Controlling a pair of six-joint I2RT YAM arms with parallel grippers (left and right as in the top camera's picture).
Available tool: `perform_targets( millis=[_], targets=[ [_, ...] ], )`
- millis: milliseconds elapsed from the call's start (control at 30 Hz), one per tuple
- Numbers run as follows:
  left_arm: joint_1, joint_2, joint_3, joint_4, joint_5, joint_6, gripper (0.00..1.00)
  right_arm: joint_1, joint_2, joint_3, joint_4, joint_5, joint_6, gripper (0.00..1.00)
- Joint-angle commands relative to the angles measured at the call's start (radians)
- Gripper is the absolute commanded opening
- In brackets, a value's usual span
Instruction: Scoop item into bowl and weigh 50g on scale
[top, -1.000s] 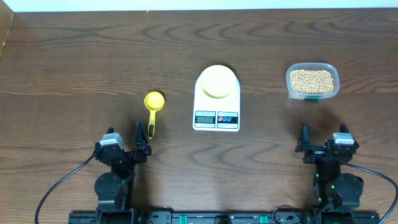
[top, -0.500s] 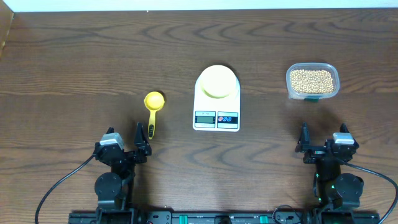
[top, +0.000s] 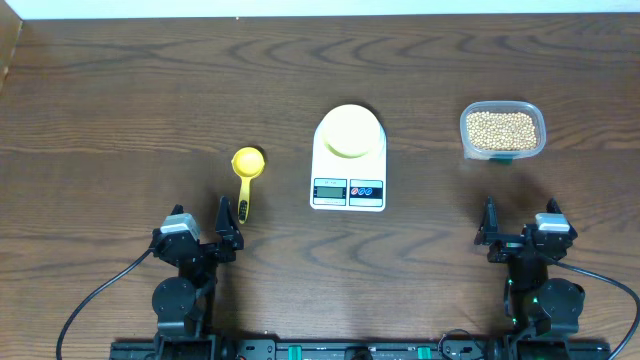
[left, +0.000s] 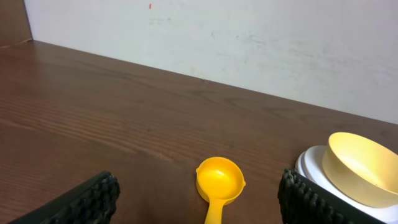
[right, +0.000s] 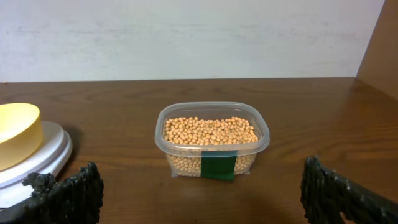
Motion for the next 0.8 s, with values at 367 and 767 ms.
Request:
perform_targets(
  millis=[367,767],
  targets=[
    [0.005,-0.005,-0.019,-0.036,-0.028,0.017,0.84,0.009,-0.01,-0.001,-0.004,0.001,-0.008,0.99],
    [0.005,-0.005,-0.019,-0.017,-0.027,0.016,0.84,0.009,-0.01,-0.001,-0.004,0.001,-0.008,0.99]
  ],
)
